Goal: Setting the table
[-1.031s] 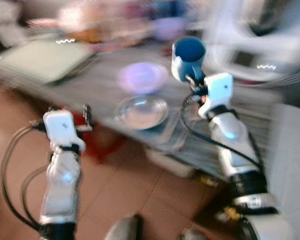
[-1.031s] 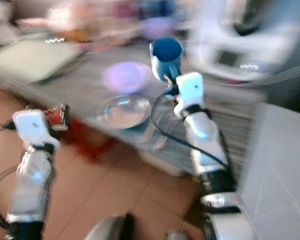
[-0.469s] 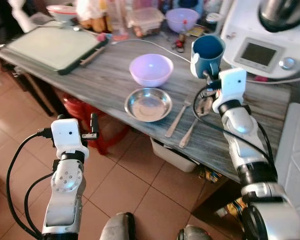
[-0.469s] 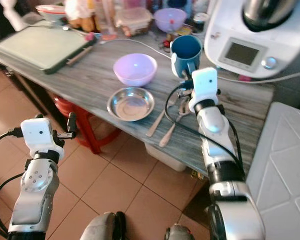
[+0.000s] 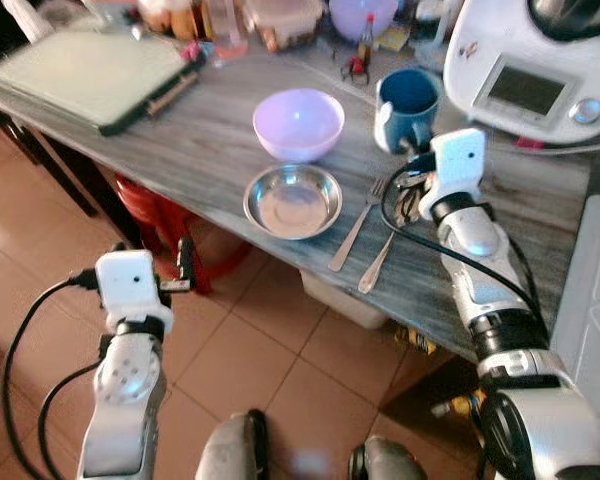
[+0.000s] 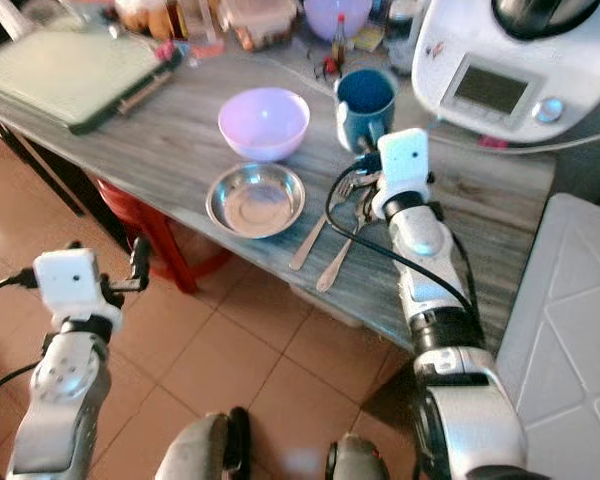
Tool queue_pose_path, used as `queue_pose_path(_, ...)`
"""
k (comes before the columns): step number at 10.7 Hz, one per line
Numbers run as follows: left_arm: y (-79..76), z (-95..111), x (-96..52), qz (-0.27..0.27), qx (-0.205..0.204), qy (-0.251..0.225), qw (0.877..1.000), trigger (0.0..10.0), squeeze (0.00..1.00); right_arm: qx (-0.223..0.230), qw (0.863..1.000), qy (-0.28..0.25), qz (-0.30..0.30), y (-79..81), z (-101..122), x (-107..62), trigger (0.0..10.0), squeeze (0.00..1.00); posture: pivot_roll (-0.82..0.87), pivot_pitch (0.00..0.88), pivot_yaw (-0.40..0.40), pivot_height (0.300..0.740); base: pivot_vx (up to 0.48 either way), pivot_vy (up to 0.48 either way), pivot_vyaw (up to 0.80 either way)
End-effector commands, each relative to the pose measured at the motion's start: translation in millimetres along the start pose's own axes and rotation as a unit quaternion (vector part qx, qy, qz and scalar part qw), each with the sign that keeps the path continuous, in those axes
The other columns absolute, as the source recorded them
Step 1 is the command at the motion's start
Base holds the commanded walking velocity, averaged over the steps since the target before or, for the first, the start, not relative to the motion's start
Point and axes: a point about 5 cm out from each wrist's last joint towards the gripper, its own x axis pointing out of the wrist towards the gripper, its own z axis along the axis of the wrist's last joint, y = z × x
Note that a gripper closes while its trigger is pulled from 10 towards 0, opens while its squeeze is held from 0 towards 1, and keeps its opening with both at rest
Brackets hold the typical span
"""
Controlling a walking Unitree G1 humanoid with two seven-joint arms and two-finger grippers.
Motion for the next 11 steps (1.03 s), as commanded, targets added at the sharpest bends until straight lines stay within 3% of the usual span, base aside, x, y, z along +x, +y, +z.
queue_pose_path(1,3.4,1.0,-4.2,-0.002,0.007,0.004,1.000,10.0,0.00,0.005,1.000,-0.016,0.008,3.0,6.7,4.9,10.0,0.00,0.06,0.258,0.055,0.740,0.000,0.000,0.00)
queue_pose_path(11,6.9,4.4,-15.8,0.000,0.012,0.023,1.000,10.0,0.00,0.006,0.998,-0.056,0.036,12.1,21.5,21.5,10.0,0.00,0.10,0.291,0.059,0.740,0.000,0.000,0.00)
